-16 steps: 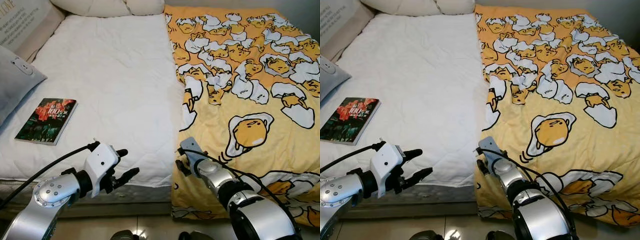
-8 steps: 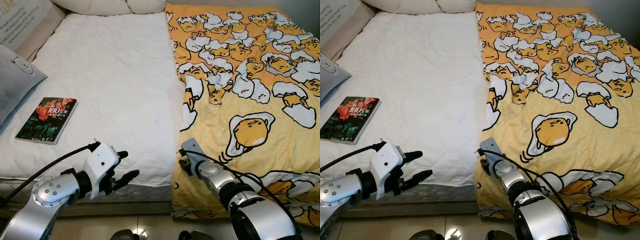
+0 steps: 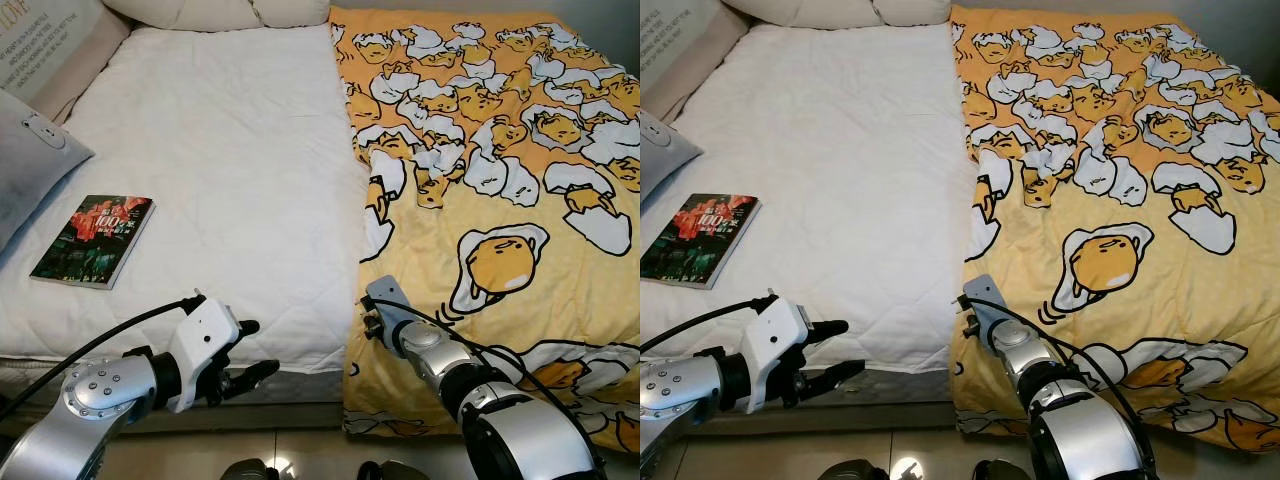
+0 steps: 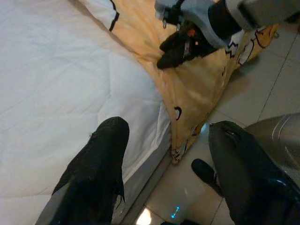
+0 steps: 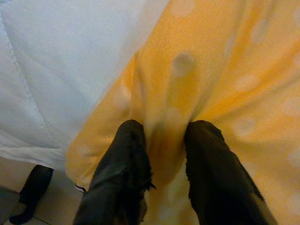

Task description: Clean up the room

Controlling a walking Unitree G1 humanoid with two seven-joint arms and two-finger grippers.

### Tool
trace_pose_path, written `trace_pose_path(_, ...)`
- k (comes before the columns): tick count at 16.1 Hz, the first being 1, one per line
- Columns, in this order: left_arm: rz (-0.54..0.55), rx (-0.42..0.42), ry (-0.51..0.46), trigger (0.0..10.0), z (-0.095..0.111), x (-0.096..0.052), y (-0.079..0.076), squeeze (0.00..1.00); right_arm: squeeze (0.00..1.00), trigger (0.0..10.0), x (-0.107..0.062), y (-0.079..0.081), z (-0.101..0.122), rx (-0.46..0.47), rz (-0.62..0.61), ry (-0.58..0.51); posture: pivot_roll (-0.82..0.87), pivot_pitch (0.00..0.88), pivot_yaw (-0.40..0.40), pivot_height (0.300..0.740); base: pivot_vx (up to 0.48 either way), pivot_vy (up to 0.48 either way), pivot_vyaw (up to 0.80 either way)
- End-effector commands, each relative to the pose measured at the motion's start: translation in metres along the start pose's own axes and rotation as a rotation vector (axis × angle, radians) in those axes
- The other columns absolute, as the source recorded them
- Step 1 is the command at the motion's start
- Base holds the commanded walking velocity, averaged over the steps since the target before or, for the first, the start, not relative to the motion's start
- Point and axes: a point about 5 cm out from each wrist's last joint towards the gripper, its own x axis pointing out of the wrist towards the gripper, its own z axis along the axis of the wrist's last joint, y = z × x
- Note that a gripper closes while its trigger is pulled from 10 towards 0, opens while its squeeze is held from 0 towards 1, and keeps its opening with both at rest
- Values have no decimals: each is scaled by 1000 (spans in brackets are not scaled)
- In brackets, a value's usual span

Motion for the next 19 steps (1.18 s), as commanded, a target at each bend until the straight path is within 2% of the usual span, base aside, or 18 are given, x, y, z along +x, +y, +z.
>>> trace_pose_path(1,-12,12,15,10000,-2,1,-2,0,0,0,-1,-3,-3,17,-3,3,242,44,-6,740,0,0,0)
trace_pose_path(5,10,8,44,10000,-11,5,7,0,0,0,-2,-7,2,26,22,-30,202,0,2,740,0,0,0)
trace_pose_path(8,27,2,43,10000,-18,7,8,0,0,0,-6,-7,1,-1,206,-89,157,0,9,740,0,0,0)
trace_pose_path(9,29,1,43,10000,-19,7,9,0,0,0,-6,-7,0,-7,230,-89,146,0,13,740,0,0,0)
trace_pose_path(13,16,-13,27,10000,-27,15,4,0,0,0,-25,-12,-28,-60,504,-107,90,0,35,740,0,0,0)
trace_pose_path(14,13,-9,22,10000,-28,18,4,0,0,0,-31,-12,-31,-79,539,-118,75,0,43,740,0,0,0)
trace_pose_path(15,13,-8,21,10000,-28,19,5,0,0,0,-31,-12,-31,-84,541,-121,67,0,47,740,0,0,0)
trace_pose_path(16,17,2,15,10000,-28,23,7,0,0,0,-30,-15,-27,-92,459,-150,56,0,53,740,0,0,0)
trace_pose_path(17,17,6,10,10000,-27,26,8,0,0,10000,-28,-17,-23,-93,389,-170,54,0,54,740,0,0,0)
trace_pose_path(18,19,11,1,10000,-26,29,9,0,0,10000,-25,-19,-14,-21,284,-213,56,0,54,740,0,0,0)
trace_pose_path(19,20,15,-4,10000,-25,31,10,0,1000,10000,-25,-21,-8,57,233,-243,56,0,54,740,0,0,0)
